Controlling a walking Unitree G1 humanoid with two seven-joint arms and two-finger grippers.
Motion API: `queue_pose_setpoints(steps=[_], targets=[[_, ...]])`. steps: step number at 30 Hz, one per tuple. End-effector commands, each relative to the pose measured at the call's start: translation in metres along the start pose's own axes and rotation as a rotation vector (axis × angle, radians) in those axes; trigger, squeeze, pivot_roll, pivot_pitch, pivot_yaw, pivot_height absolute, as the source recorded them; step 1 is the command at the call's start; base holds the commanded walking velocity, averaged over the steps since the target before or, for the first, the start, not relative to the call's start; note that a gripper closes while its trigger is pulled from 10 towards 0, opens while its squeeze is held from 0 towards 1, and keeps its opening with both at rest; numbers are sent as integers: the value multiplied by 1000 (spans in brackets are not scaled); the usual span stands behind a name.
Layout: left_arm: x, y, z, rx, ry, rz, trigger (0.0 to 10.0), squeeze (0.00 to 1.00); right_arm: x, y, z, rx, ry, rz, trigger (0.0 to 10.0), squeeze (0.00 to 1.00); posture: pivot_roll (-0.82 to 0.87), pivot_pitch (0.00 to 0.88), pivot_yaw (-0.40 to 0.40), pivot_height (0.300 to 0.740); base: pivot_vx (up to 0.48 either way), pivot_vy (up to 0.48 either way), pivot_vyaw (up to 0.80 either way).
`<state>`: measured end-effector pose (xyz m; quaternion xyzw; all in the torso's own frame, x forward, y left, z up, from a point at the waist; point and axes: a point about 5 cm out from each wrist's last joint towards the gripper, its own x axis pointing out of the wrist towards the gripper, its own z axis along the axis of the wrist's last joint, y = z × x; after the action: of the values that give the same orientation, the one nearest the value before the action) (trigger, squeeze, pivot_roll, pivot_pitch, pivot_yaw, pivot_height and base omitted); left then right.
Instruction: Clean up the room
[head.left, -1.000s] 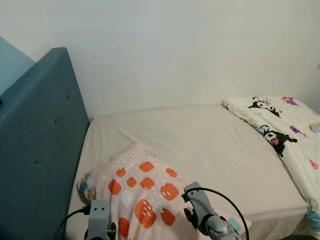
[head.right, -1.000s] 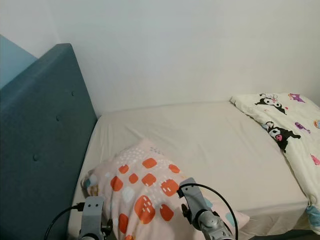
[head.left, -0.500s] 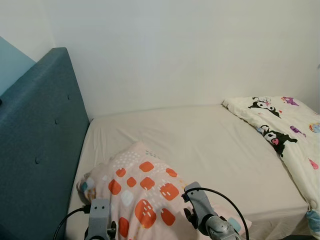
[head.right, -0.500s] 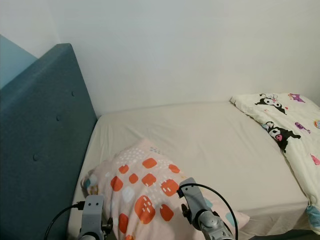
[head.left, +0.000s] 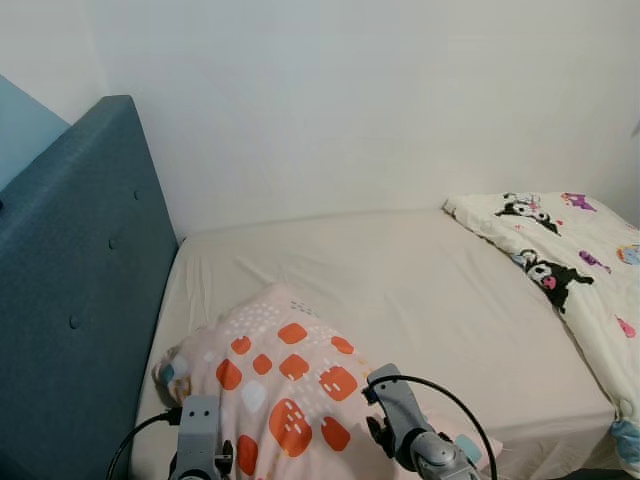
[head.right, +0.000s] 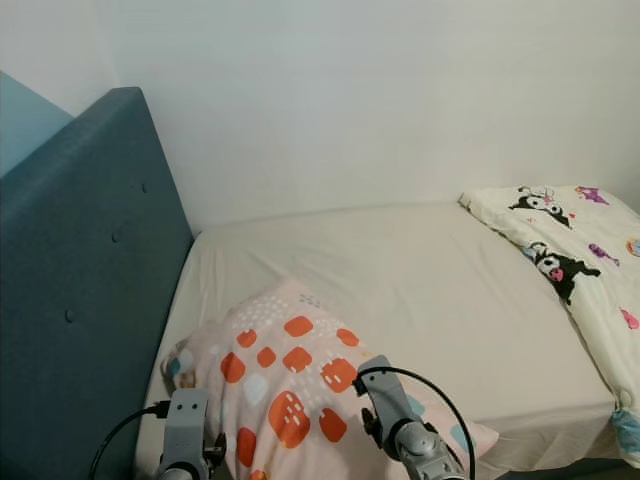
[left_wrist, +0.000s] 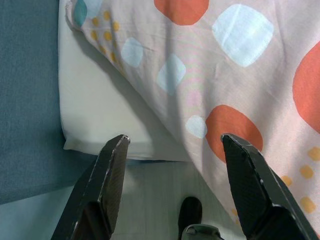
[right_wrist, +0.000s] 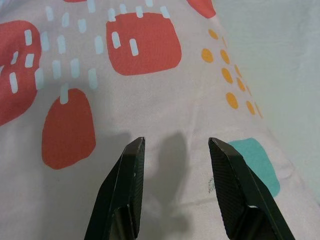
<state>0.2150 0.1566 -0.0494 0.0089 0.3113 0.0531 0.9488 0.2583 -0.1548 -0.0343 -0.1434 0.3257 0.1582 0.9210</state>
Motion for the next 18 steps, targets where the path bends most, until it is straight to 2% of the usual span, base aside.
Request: queue_pose_setpoints(steps=[1, 15, 17, 18], targets=[[0, 3, -1, 12, 8, 9, 10000, 0, 0, 3, -2, 3, 3, 9, 10000, 0, -108, 0, -30, 740, 0, 0, 0], [2, 3, 2, 3, 1, 7, 10000, 0, 3, 5, 6, 8, -12, 23, 10000, 0, -105, 0, -35, 740, 0, 0, 0], [3, -7, 8, 6, -29, -60, 10000, 0, 3, 9, 9, 27, -31, 63, 10000, 0, -106, 0, -34, 740, 0, 0, 0], [3, -7, 8, 6, -29, -60, 10000, 0, 3, 9, 9, 27, -31, 63, 10000, 0, -106, 0, -34, 740, 0, 0, 0]])
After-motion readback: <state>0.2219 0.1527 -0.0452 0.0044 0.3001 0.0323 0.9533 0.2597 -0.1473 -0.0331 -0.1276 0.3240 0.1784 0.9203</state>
